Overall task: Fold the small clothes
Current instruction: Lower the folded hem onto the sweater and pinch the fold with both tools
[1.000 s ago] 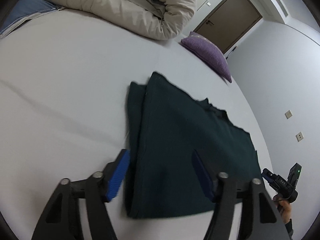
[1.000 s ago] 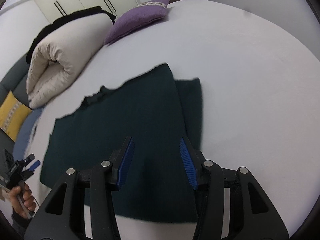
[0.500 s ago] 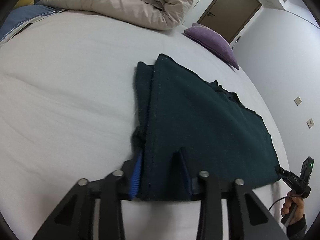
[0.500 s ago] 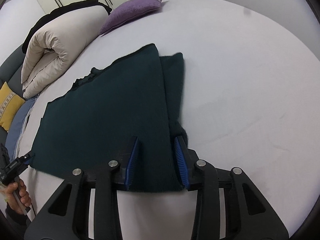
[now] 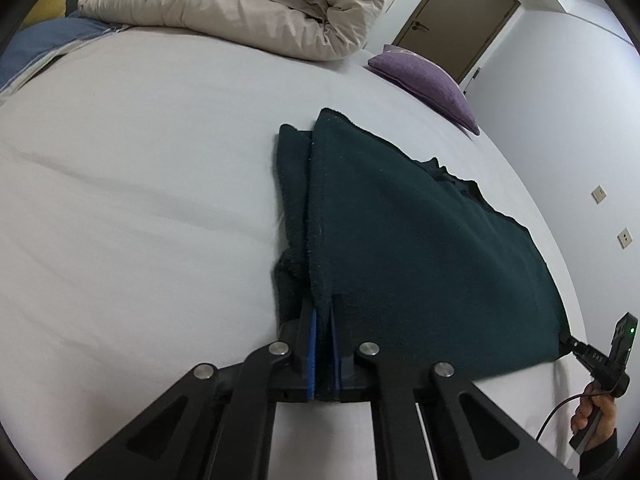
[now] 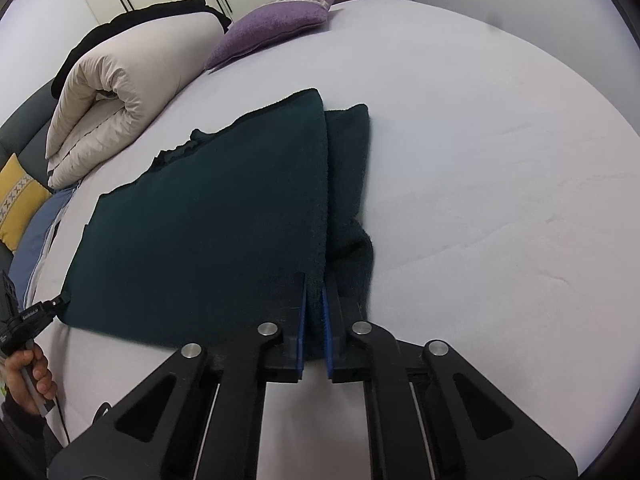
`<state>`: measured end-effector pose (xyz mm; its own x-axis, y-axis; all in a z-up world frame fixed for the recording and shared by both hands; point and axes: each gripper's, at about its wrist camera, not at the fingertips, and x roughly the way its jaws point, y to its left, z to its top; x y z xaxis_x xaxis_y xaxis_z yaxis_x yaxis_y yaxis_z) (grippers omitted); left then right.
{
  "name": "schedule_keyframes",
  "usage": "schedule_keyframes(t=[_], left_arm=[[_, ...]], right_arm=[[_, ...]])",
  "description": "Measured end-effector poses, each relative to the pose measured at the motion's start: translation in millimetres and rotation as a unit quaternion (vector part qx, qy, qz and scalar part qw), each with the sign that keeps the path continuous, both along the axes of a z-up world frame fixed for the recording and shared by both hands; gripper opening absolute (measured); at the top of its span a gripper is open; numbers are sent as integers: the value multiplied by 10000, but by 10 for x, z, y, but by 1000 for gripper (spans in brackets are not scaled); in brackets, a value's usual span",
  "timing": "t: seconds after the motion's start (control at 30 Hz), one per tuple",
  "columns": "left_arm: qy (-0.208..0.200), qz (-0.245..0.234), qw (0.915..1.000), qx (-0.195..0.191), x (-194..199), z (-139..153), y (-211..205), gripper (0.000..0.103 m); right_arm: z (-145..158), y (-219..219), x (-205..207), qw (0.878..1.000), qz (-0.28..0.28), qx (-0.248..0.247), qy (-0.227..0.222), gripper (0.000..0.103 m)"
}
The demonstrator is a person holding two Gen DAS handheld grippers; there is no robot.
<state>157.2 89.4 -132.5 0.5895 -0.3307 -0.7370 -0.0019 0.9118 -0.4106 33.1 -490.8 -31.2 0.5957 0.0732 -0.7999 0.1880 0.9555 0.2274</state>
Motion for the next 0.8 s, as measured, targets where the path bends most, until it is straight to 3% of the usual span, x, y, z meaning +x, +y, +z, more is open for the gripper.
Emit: schedule_keyframes(t=[0.47, 0.8], left_arm=[[-39, -28, 9999, -149, -178, 1, 54, 6], [29, -60, 9999, -156, -222, -96, 75, 7]], right_arm=[[54, -127, -143, 9989, -184, 430, -12, 4], [-113, -219, -208, 9976, -305, 619, 47, 4]])
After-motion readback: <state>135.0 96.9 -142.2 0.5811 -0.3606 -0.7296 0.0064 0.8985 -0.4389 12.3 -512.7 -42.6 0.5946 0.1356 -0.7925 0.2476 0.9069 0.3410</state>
